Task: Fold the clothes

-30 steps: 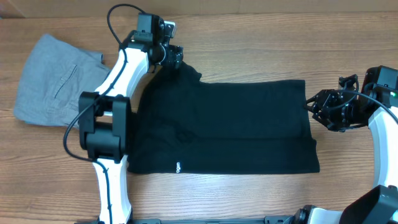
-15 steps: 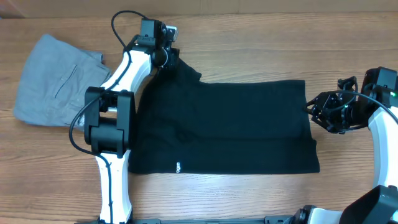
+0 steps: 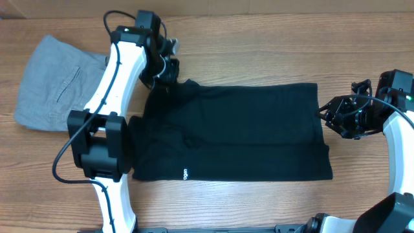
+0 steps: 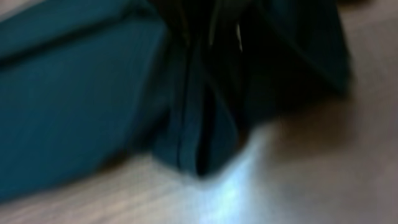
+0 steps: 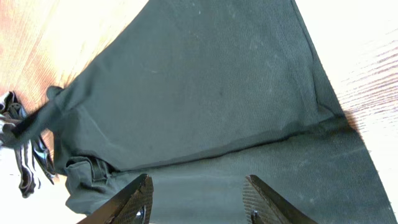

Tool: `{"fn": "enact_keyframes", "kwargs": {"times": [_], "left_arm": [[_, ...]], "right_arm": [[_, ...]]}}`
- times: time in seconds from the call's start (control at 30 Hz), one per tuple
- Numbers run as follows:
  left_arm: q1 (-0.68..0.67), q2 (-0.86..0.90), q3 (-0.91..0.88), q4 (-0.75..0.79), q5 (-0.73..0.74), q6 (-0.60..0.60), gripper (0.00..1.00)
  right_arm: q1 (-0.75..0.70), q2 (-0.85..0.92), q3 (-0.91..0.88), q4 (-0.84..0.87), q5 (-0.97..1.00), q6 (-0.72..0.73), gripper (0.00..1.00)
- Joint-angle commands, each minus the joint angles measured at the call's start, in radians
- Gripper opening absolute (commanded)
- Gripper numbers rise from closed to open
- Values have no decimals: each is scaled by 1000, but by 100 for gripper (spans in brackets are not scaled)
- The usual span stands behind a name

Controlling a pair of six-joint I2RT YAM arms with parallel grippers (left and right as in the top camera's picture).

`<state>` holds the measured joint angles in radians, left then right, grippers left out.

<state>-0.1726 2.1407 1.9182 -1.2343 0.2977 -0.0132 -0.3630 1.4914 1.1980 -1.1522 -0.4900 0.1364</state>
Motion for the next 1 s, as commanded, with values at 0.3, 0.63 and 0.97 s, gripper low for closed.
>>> {"fn": "enact_keyframes", "kwargs": {"times": [0.3, 0.63, 0.97], "left_arm": [[-62, 3, -35, -83, -108, -2, 35], [-31, 64, -38, 239, -216, 22, 51], [-53, 174, -38, 273, -32, 44, 45]], "right_arm": [[3, -10, 14, 21, 2, -11, 51], [3, -10, 14, 21, 2, -11, 51], [3, -10, 14, 22, 2, -11, 51]]}}
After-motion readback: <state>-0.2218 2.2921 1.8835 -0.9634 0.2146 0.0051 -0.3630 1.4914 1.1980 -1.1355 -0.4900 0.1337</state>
